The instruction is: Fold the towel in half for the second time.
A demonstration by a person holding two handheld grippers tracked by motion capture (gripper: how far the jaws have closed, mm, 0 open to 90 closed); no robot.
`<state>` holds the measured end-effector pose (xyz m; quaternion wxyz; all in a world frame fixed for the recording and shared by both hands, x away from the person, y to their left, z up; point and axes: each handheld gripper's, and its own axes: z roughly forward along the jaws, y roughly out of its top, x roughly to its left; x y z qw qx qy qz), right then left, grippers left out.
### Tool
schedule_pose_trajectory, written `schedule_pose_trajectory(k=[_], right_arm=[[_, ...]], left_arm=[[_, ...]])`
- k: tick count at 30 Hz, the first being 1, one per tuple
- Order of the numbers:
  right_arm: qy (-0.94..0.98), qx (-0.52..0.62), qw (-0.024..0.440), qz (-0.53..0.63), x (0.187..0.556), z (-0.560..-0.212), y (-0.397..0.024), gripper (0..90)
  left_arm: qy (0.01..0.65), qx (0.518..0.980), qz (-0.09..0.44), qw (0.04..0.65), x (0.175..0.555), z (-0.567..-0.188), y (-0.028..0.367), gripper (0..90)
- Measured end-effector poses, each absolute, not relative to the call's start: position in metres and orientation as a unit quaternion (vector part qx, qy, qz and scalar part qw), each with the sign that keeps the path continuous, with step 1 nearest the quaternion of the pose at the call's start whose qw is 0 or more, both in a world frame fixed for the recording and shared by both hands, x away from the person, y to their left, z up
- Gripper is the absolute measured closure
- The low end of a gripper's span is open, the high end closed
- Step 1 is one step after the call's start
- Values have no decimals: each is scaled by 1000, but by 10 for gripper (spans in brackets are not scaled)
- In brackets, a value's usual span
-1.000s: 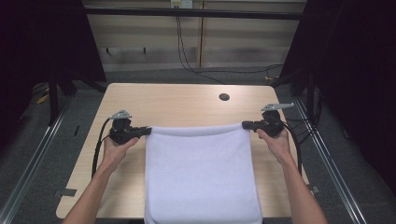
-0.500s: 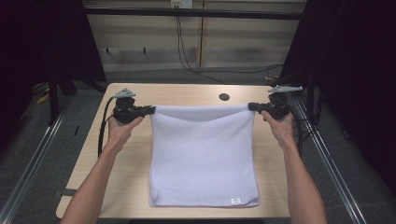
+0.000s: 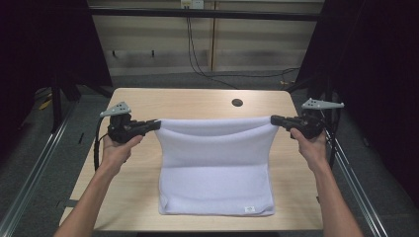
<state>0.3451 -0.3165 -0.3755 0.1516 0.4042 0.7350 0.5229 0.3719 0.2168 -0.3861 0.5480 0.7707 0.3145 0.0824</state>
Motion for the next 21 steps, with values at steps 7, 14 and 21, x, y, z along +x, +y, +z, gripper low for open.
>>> schedule_pose_trajectory(k=[7,14,21], right_arm=[[767,382,111,504,301,-395,-311,872],[777,381,92,492,263,-419,-312,869],[792,392,57,464,231,-456,-300,857]], left_arm=[[305,791,59,527,339,-404,219,859],[298,804,38,513,306,-425,221,857],[308,826,-6,471,277,-468,219,850]])
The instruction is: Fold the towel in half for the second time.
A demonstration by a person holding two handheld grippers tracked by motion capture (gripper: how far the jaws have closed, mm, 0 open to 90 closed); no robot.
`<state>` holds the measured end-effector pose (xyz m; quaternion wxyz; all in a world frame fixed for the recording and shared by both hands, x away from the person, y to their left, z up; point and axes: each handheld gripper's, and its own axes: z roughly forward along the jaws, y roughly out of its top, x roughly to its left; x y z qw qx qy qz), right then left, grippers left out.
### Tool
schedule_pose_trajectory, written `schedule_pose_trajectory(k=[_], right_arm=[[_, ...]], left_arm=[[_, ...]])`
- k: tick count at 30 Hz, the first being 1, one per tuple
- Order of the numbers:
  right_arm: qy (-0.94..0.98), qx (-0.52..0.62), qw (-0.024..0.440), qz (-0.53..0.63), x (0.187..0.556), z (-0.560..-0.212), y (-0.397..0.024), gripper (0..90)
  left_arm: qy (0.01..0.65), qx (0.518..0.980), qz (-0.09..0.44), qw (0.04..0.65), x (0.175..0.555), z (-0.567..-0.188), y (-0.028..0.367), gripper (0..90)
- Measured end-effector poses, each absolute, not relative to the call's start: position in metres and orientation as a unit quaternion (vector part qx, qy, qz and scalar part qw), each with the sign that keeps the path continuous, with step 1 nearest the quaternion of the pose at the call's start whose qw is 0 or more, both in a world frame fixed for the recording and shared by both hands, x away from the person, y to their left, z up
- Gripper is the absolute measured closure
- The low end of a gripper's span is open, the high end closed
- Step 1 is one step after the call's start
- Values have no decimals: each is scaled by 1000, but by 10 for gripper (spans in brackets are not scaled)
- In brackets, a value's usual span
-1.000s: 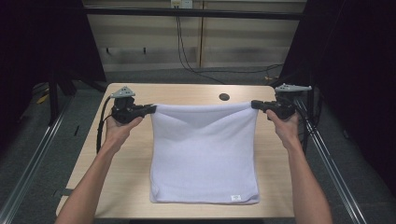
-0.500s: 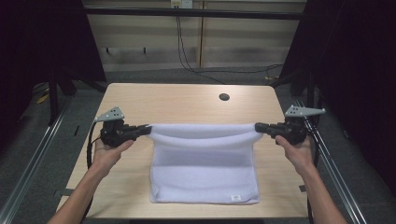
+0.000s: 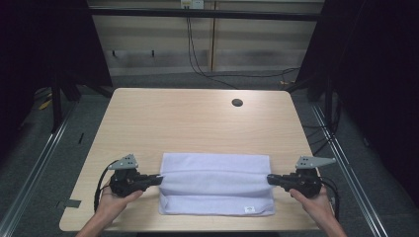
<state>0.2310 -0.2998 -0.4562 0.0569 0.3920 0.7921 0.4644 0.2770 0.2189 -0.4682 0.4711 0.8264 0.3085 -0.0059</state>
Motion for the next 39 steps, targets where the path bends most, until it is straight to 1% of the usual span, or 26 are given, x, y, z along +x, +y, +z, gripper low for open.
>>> schedule_pose_trajectory(k=[4,6,10,15,16,19,20,21,22,23,25,27,28,29,31,32,34,39], right_arm=[[805,392,50,442,222,-464,-296,838],[821,389,56,415,214,-470,-294,800],[827,385,51,406,205,-473,-293,766],[843,389,32,369,200,-485,-288,725],[844,389,23,367,201,-488,-287,726],[840,394,14,373,202,-489,-290,728],[840,391,17,375,201,-490,-290,710],[840,391,17,375,201,-490,-290,710],[841,393,18,373,201,-489,-289,661],[838,393,41,377,200,-484,-289,587],[821,398,71,402,199,-478,-293,564],[792,412,100,439,199,-471,-300,514],[780,419,120,449,199,-468,-304,500],[770,424,129,459,198,-466,-307,481],[739,446,154,481,198,-463,-316,415],[739,446,154,481,198,-463,-316,415],[715,462,177,494,201,-461,-328,365],[693,488,199,492,209,-467,-345,336]], left_arm=[[307,837,-13,453,269,-475,220,839],[304,845,-19,440,262,-481,223,811],[301,852,-22,427,254,-487,224,793],[291,872,-14,393,248,-491,221,740],[292,877,-19,381,247,-493,222,724],[296,876,-17,379,246,-493,223,715],[299,864,-9,404,246,-489,226,686],[299,864,-9,404,246,-489,226,662],[307,849,-5,430,247,-484,230,662],[310,842,-2,442,247,-482,231,611],[315,826,7,467,248,-477,236,585],[332,810,21,482,251,-473,242,505],[340,804,28,487,252,-472,244,488],[349,795,37,495,255,-470,248,472],[374,771,60,512,266,-469,256,430],[374,771,60,512,266,-469,256,393],[390,758,70,518,274,-470,260,383],[414,752,90,506,280,-472,266,318]])
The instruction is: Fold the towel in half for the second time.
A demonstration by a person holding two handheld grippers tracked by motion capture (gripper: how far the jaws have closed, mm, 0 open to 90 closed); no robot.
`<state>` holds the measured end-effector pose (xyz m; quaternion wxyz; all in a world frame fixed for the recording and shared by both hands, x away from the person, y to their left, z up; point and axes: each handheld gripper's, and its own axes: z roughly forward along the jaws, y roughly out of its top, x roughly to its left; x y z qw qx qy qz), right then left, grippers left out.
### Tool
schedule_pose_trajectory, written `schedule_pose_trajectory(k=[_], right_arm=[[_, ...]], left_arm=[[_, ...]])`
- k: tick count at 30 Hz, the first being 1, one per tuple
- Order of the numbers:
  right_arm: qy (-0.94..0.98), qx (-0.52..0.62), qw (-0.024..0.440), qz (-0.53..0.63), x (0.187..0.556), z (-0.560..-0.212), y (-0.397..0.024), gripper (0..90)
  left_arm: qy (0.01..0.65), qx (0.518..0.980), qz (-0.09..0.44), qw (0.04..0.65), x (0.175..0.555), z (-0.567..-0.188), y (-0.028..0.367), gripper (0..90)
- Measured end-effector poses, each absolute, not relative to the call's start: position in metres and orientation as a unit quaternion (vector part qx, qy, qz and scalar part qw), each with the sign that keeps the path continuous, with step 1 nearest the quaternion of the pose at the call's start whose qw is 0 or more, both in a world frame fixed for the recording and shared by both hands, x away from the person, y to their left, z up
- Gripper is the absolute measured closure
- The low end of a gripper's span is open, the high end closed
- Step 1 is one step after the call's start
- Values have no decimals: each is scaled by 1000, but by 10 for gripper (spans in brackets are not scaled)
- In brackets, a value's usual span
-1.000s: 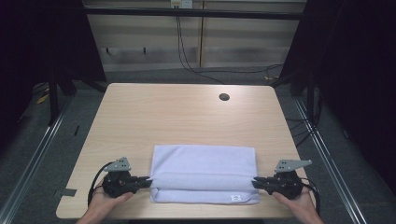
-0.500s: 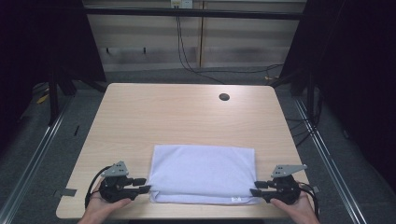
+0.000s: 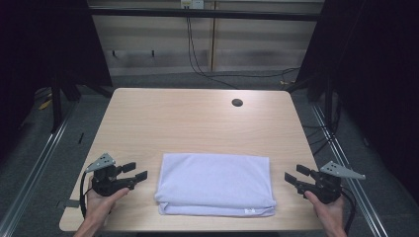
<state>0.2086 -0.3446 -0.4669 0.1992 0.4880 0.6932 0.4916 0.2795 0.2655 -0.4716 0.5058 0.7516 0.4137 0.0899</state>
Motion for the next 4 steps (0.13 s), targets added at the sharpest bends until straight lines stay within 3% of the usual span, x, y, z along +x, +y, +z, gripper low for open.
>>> schedule_pose_trajectory(k=[4], right_arm=[[676,506,201,496,208,-468,-353,310]], left_arm=[[427,742,100,507,282,-472,271,261]])
